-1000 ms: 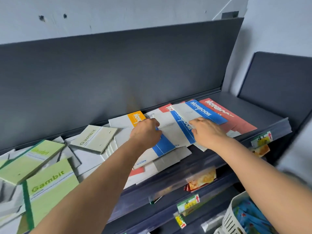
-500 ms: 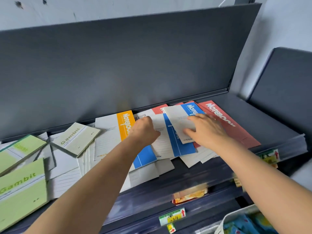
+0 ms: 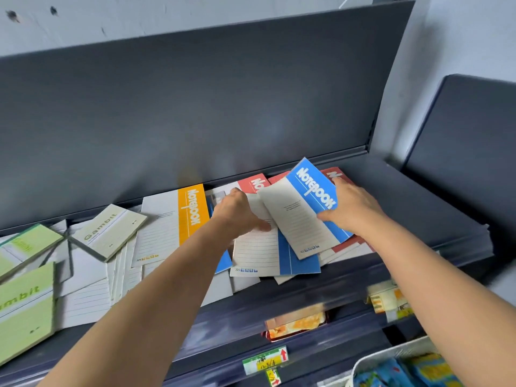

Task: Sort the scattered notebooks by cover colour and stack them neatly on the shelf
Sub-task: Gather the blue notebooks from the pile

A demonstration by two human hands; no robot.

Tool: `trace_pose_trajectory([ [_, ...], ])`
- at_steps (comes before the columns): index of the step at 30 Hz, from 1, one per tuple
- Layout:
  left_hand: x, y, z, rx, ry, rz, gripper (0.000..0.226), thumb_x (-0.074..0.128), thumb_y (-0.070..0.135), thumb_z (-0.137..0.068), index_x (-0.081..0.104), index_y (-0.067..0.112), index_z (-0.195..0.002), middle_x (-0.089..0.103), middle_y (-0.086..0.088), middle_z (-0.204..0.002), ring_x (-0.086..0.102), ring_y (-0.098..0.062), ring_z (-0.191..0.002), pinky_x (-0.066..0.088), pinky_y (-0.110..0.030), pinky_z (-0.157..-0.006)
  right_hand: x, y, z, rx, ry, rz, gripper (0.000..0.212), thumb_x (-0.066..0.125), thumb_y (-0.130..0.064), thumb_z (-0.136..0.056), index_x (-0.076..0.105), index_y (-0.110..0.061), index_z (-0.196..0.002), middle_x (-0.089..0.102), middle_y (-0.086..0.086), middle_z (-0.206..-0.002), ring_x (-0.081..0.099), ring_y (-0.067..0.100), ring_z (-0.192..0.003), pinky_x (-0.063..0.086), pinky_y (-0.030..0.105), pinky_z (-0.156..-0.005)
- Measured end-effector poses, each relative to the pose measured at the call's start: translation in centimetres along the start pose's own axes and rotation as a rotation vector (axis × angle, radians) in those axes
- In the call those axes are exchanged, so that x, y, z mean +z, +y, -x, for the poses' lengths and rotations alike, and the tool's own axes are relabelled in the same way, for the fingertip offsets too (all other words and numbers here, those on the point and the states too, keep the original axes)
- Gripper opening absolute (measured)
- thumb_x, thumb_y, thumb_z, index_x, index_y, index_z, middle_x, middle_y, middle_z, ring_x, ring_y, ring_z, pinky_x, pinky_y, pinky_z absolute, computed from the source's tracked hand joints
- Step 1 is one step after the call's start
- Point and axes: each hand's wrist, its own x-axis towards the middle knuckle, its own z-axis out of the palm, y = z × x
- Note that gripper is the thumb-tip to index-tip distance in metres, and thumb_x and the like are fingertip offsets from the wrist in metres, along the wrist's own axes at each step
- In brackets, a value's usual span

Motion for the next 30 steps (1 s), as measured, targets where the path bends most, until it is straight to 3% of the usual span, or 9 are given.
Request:
trace_pose_trajectory([
  [4,-0.3,0.0,0.1,0.009,-0.082,-0.02,0.053,0.08,0.031,-0.077,0.05,0.008,-0.113,0.054,-0.004,-0.096,0.055,-0.019,-0.089,0.048,-0.027,-0.072,0.5,0.3,0.1,0.034,0.032,-0.168,0.041,0.049,-0.027,-0.098,0.039,-0.007,-0.133,0.053,0.011,-0.13,0.053,0.03,-0.1,0.037,0.03,-0.071],
  [7,-0.7,-0.2,-0.3,-0.005,0.078,0.027,0.034,0.063,0.023,-0.091,0.051,0.004,-0.115,0.051,-0.006,-0.098,0.051,-0.021,-0.087,0.042,-0.03,-0.067,0.4,0.5,0.2,0.04,0.065,-0.338,0.036,0.045,-0.02,-0.1,0.04,-0.007,-0.132,0.054,0.014,-0.126,0.053,0.029,-0.094,0.039,0.031,-0.071],
  [11,-1.4,-0.8,-0.8,-0.044,0.196,0.353,0.012,0.044,0.01,-0.096,0.054,0.004,-0.099,0.06,-0.012,-0.098,0.052,-0.025,-0.08,0.038,-0.028,-0.053,0.5,-0.4,0.6,0.015,-0.031,-0.578,0.032,0.044,-0.02,-0.101,0.043,-0.013,-0.132,0.058,0.009,-0.117,0.052,0.02,-0.087,0.04,0.03,-0.068],
  [13,-1.5,-0.5,0.0,-0.054,0.141,0.563,0.018,0.041,0.008,-0.097,0.055,0.01,-0.086,0.063,-0.008,-0.087,0.058,-0.025,-0.076,0.046,-0.031,-0.059,0.9,-1.3,1.1,-0.018,-0.06,-0.545,0.032,0.046,-0.023,-0.099,0.043,-0.013,-0.13,0.058,0.006,-0.111,0.055,0.022,-0.087,0.042,0.03,-0.065],
  [16,-1.3,-0.4,1.4,-0.022,0.053,0.673,0.009,0.054,0.012,-0.096,0.055,0.014,-0.088,0.067,-0.003,-0.089,0.064,-0.021,-0.082,0.05,-0.035,-0.07,1.8,-2.6,1.8,-0.103,-0.077,-0.343,0.045,0.056,-0.031,-0.094,0.041,-0.01,-0.131,0.057,0.007,-0.122,0.058,0.027,-0.101,0.045,0.034,-0.076],
  [20,-1.5,-1.5,2.0,-0.003,0.132,0.633,0.014,0.059,0.001,-0.089,0.058,0.014,-0.095,0.068,-0.006,-0.099,0.065,-0.026,-0.092,0.054,-0.036,-0.074,2.6,-4.9,2.4,-0.189,-0.164,-0.168,0.09,0.058,-0.045,-0.091,0.0,-0.015,-0.153,0.033,0.002,-0.153,0.042,0.027,-0.133,0.041,0.04,-0.1],
  [24,-3.4,-3.6,2.7,-0.068,0.169,0.897,0.019,0.057,-0.005,-0.089,0.059,0.013,-0.087,0.067,-0.009,-0.095,0.065,-0.028,-0.09,0.055,-0.042,-0.083,3.4,-7.1,2.2,-0.154,-0.165,-0.579,0.057,0.064,-0.047,-0.083,0.039,-0.023,-0.129,0.059,0.0,-0.125,0.058,0.022,-0.108,0.047,0.04,-0.092],
  [26,-4.3,-4.9,2.9,-0.08,0.198,0.945,0.016,0.059,-0.004,-0.088,0.059,0.008,-0.098,0.068,-0.012,-0.103,0.067,-0.029,-0.093,0.055,-0.044,-0.085,3.7,-8.5,2.2,-0.181,-0.168,-0.694,0.04,0.064,-0.036,-0.088,0.047,-0.021,-0.121,0.062,-0.002,-0.116,0.06,0.019,-0.101,0.049,0.039,-0.087],
  [30,-5.0,-7.6,2.4,-0.147,0.236,0.75,0.033,0.061,0.007,-0.088,0.054,0.005,-0.12,0.068,-0.015,-0.111,0.067,-0.027,-0.089,0.057,-0.041,-0.081,4.1,-10.1,2.3,-0.233,-0.103,-0.544,0.037,0.051,-0.013,-0.095,0.043,-0.018,-0.131,0.06,0.004,-0.119,0.059,0.025,-0.097,0.046,0.035,-0.074],
])
